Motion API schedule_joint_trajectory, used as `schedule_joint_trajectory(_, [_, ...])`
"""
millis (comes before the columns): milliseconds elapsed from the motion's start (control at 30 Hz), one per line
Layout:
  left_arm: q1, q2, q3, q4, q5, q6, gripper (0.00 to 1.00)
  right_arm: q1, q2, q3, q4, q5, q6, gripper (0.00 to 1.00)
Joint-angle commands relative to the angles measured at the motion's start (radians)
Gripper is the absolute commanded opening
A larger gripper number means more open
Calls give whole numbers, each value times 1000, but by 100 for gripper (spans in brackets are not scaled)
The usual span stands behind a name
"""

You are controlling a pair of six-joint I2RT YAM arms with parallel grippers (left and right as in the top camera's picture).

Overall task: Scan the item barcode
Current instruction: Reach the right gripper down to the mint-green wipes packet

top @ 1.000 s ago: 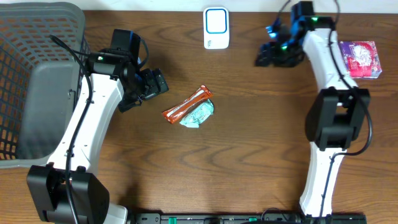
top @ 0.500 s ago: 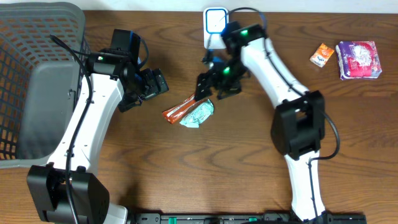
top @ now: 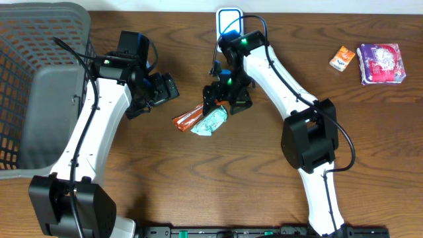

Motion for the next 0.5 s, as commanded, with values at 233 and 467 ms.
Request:
schedule_joint_trajectory(233, [2, 6, 11, -5, -11, 6, 98, 0, -45, 7, -14, -92, 85, 88])
schedule_joint_trajectory(467, [2, 6, 11, -5, -11, 6, 98, 9, -45, 6, -8, -89, 166, 91])
